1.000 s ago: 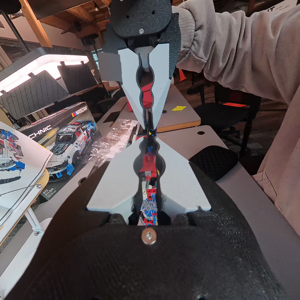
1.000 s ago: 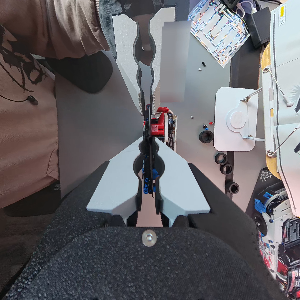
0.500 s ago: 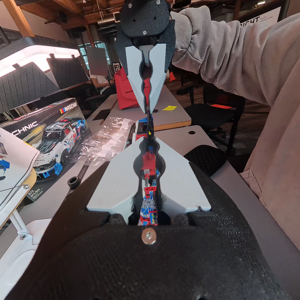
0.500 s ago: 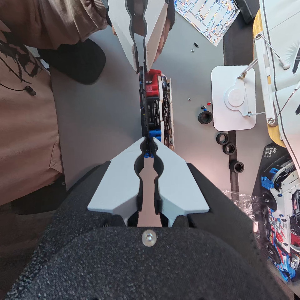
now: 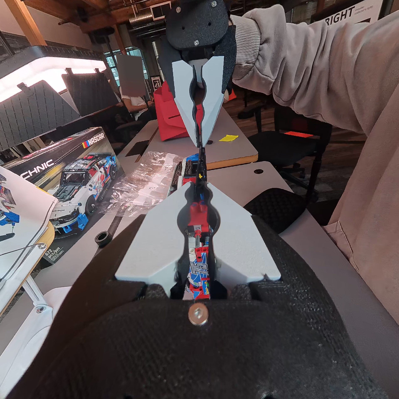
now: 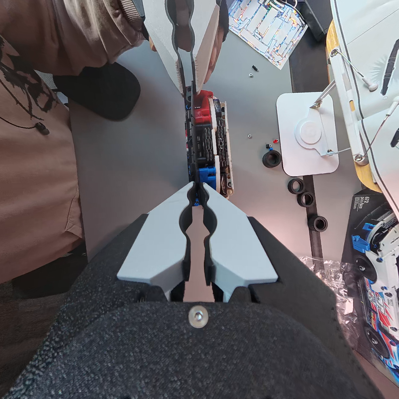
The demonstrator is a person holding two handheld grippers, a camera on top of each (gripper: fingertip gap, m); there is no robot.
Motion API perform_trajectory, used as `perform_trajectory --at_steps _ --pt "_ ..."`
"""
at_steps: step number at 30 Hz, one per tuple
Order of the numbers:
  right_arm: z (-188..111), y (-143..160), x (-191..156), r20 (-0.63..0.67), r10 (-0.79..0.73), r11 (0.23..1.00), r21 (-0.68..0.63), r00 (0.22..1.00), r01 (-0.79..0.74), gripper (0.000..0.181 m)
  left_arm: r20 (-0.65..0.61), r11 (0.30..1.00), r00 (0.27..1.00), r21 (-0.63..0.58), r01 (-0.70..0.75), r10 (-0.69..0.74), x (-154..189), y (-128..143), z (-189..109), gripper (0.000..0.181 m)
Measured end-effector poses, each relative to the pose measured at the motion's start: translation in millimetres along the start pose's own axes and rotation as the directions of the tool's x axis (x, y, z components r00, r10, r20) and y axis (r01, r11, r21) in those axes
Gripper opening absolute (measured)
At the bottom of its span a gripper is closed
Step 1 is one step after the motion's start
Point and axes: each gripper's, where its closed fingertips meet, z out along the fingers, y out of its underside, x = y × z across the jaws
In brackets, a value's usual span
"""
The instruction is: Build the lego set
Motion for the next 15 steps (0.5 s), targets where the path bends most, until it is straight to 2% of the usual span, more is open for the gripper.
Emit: perform_trajectory --at_steps 9,11,15 --pt "0 -1 0 -0.039 -0.038 0.999 -0.013 0.999 0.038 0.000 -0.016 0.999 1.000 -0.036 -0.004 0.003 0 1 0 0.006" --pt "0 -2 1 -0.053 -0.052 0.998 -0.029 0.997 0.050 0.006 -0.018 0.999 1.000 -0.041 -0.006 0.005 0 1 0 0.006" --pt "3 -21 -2 -0.039 -0.057 0.998 0.003 0.998 0.058 0.010 -0.021 0.999 1.000 -0.038 -0.005 0.004 0 1 0 0.006"
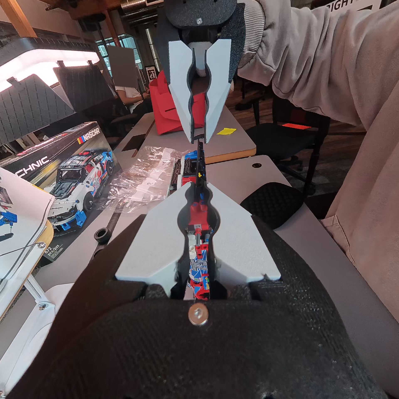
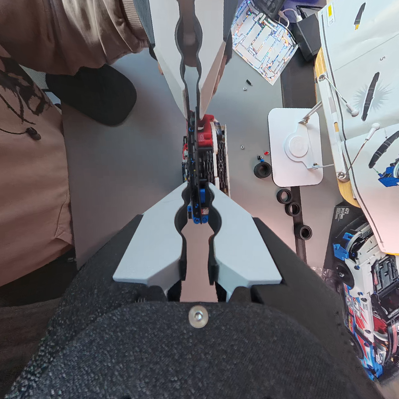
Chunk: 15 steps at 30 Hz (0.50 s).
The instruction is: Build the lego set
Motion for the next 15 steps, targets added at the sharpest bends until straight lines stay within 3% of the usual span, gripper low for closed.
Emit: perform_trajectory --at_steps 7,15 --pt "23 -32 -1 0.017 -0.091 0.996 -0.022 0.996 0.091 0.010 -0.006 1.000 1.000 0.006 0.007 -0.007 0 0 0 0.006" --pt "38 -35 -4 0.080 -0.080 0.995 -0.060 0.994 0.085 0.005 0.013 1.000 1.000 0.027 0.003 -0.004 0 0 -1 0.006"
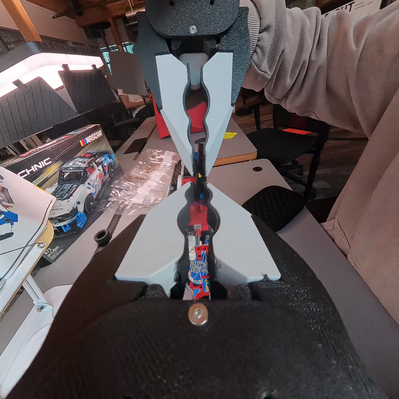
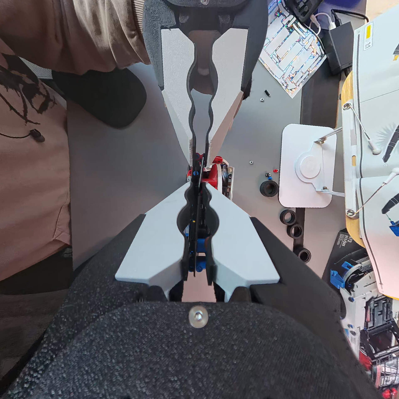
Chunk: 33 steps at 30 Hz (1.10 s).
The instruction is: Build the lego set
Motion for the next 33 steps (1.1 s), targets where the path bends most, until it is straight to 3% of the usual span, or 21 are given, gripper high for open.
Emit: perform_trajectory --at_steps 5,8,10,12,13,21,33 --pt "0 0 -1 0.004 0.003 1.000 -0.002 1.000 -0.003 0.005 0.082 0.994 0.996 0.100 0.034 -0.043 -10 -2 -8 0.056" --pt "0 0 -2 0.006 -0.019 1.000 -0.021 1.000 0.019 0.006 0.082 0.995 0.992 0.014 0.096 -0.097 -13 27 8 0.078" --pt "1 -1 -4 0.018 -0.032 0.999 -0.025 0.999 0.033 0.006 0.069 0.996 0.994 -0.016 0.089 -0.088 -10 39 21 0.075" --pt "1 -1 -5 0.028 -0.051 0.998 -0.019 0.998 0.052 0.005 0.073 0.998 0.995 -0.026 0.064 -0.062 -11 43 28 0.056" --pt "0 -1 -5 0.026 -0.054 0.998 -0.017 0.998 0.054 0.005 0.067 0.998 0.996 -0.020 0.063 -0.062 -11 43 29 0.054" --pt "1 0 -13 0.092 -0.065 0.998 0.025 0.994 0.063 0.005 0.051 0.994 0.993 0.002 0.108 -0.108 -14 43 30 0.054" --pt "-1 -1 -3 0.027 -0.028 0.999 0.040 0.999 0.027 0.005 0.054 0.995 0.994 0.009 0.096 -0.097 -13 42 30 0.054"
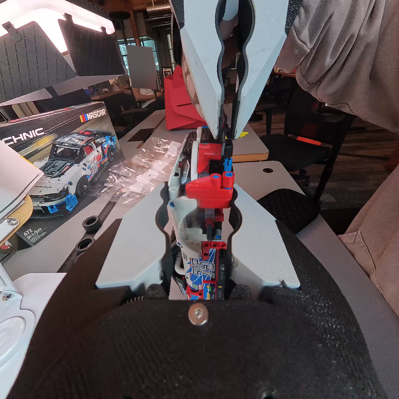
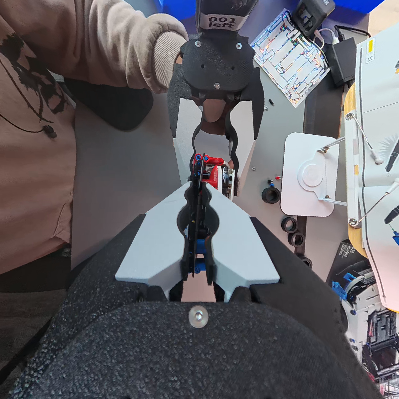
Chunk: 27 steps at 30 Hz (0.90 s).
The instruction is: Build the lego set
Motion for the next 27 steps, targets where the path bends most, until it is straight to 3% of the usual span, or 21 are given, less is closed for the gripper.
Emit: perform_trajectory --at_steps 10,20,27 --pt "3 1 -1 -0.006 -0.019 0.999 -0.036 1.000 0.019 0.006 -0.001 1.000 1.000 -0.002 0.012 -0.012 -1 0 0 0.054" --pt "7 4 -1 0.017 -0.032 0.985 -0.169 0.999 0.035 0.005 0.003 1.000 1.000 -0.011 0.023 -0.023 -1 1 0 0.054" --pt "1 -10 -1 -0.025 -0.047 0.999 -0.028 0.999 0.046 0.007 0.002 1.000 1.000 -0.003 0.020 -0.020 0 0 1 0.054"
